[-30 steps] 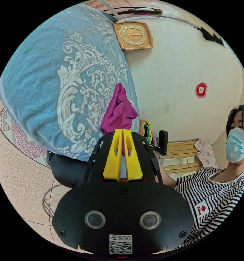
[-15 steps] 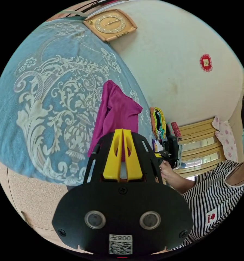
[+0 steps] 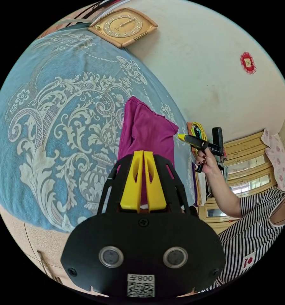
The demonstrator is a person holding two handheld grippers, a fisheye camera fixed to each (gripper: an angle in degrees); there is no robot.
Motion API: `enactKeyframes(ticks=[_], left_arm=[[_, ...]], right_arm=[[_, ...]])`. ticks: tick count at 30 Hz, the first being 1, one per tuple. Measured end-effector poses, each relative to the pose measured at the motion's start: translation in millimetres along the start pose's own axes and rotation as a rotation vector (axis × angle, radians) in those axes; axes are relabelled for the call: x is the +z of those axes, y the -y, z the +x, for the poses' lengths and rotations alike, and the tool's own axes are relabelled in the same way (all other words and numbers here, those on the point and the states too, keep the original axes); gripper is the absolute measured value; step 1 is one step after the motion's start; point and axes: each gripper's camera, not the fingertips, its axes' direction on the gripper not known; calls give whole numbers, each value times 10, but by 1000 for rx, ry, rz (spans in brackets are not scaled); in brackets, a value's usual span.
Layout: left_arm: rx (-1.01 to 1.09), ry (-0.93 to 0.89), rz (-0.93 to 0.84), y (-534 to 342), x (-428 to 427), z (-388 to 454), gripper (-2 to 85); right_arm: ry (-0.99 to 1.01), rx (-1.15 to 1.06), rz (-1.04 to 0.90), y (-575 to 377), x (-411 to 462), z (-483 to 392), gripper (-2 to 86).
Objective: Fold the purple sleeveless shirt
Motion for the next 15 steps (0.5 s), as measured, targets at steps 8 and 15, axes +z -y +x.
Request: enactKeyframes(ticks=[8,15], left_arm=[[-17,-7,-2,-40,146,13,1],[30,-55,43,-40,123,205,2]], right_arm=[[-48,182,-3,184,53,690,0],[-19,155,29,26,-61,589,0]])
